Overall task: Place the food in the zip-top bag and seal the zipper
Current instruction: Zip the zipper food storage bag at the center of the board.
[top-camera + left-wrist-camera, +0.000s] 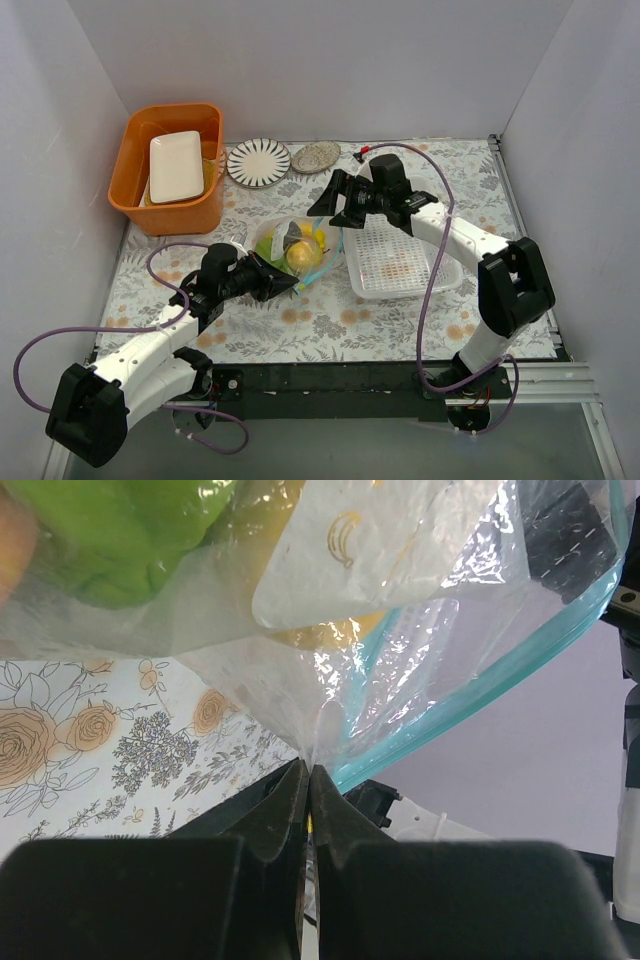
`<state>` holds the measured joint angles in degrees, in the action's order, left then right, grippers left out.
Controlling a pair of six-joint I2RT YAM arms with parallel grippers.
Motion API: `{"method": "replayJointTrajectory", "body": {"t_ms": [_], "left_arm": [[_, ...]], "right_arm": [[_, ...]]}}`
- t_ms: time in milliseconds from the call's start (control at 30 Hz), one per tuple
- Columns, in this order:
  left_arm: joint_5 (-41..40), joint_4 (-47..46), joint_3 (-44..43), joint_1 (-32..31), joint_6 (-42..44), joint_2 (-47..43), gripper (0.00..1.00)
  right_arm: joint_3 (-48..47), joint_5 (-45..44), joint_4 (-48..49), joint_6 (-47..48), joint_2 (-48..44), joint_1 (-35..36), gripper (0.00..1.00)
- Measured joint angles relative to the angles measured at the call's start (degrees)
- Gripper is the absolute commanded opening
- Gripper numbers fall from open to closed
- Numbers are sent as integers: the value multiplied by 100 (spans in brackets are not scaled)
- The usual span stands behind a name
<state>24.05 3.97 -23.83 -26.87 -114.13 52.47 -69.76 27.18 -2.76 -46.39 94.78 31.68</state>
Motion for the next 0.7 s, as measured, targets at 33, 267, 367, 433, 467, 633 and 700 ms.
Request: {"method": "replayJointTrajectory", "body": {"t_ms": [33,267,367,433,467,633,700], "left_arm": [[2,0,-2,0,2,0,0],[11,0,-2,0,13,0,0],[17,0,-2,0,13,-2,0],[20,0,-2,0,15,-2,0],[20,0,-2,0,15,-2,0],[37,28,-2,0,15,-20,0],[35,48,0,0,13,-55,0]], "right_arm": [[-66,4,-4,2,59,0,98],[-859,26,-57,2,833,0,98],[-1143,26,-79,-2,1086,0,95],[-1185,9,-116,0,1132,2,84],[-1187,-7,-131,0,1134,2,78],[-1187,-151,-140,15,1134,0,47],[-1169,-199,-39,7,1134,-7,41]]}}
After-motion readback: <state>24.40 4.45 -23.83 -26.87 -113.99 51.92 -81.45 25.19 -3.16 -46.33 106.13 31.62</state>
